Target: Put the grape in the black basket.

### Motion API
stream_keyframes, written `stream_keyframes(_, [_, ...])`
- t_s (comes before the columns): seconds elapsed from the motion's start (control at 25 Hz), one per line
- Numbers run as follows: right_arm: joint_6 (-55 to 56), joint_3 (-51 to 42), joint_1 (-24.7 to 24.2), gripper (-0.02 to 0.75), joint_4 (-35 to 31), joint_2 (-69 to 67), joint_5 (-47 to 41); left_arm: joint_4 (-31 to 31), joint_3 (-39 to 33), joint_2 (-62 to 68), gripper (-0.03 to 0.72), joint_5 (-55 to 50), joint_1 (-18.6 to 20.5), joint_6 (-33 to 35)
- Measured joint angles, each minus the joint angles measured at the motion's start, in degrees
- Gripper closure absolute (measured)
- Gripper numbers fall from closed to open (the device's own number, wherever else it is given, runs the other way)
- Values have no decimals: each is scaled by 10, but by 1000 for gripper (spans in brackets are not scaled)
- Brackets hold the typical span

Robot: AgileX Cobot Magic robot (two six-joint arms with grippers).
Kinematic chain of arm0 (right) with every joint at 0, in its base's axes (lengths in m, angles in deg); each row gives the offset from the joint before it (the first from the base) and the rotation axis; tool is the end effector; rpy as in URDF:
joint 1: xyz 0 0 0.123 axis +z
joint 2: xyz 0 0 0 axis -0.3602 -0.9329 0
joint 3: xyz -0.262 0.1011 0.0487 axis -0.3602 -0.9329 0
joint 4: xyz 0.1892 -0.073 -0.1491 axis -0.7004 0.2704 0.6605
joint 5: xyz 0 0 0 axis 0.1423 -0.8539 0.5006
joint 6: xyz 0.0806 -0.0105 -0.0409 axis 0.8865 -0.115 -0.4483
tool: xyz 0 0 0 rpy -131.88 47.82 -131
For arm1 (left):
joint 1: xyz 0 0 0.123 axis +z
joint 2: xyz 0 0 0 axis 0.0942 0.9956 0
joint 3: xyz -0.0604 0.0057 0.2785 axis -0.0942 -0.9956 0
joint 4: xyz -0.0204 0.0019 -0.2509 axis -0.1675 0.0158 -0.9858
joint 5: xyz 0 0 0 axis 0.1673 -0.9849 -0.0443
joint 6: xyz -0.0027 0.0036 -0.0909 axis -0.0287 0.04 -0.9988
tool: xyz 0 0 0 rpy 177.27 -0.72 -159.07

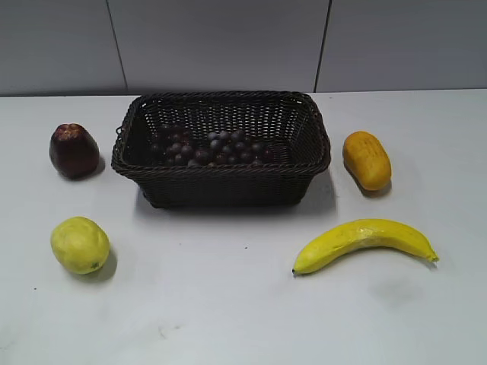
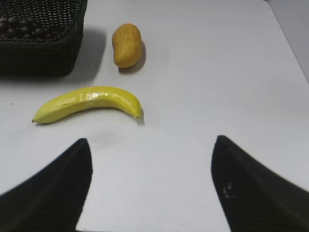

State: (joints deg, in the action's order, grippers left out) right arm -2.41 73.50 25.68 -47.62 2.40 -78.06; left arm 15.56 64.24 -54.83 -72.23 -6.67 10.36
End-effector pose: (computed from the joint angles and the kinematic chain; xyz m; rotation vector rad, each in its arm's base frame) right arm -0.0070 0.0074 0.2821 -0.1253 2.0015 0.1452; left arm 0.0306 -0.0062 0.2737 0.2299 2.3427 -0.1040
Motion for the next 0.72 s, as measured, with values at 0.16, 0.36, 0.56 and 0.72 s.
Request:
stream_keyframes(0.16, [0,0,0,153,0,0,0,3,-18,-1,104,15,0,0])
stream_keyframes(0.36, [0,0,0,153,0,0,0,3,-20,-1,104,20,0,0])
stream_keyframes(0.56, [0,0,0,153,0,0,0,3,-20,-1,104,20,0,0])
stream_keyframes(0.72, [0,0,0,153,0,0,0,3,-20,-1,104,20,2,0])
